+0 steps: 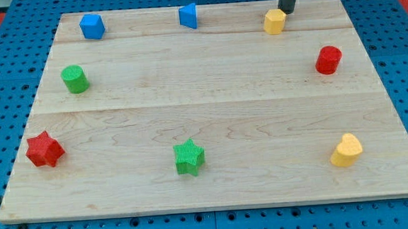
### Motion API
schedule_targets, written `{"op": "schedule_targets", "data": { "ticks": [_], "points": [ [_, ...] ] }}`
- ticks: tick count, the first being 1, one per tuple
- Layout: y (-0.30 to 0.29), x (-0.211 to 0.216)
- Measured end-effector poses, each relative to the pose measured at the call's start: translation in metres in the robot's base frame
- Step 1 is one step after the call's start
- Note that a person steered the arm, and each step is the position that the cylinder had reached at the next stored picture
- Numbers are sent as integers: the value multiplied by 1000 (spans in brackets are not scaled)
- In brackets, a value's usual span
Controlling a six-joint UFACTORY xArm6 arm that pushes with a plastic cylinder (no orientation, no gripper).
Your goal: Push the triangle diagonally below the yellow hexagon
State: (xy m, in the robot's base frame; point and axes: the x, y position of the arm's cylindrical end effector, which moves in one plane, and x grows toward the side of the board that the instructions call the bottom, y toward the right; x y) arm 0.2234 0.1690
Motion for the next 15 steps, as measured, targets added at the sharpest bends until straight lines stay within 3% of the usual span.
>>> {"op": "schedule_targets", "data": {
  "ticks": [5, 7, 8, 10, 11, 13, 14, 15],
  "points": [
    [-109, -20],
    [-221, -29],
    [-232, -15],
    [-179, 31],
    [-186, 47],
    [-233, 35],
    [-250, 70],
    [-203, 87]
  ]
}}
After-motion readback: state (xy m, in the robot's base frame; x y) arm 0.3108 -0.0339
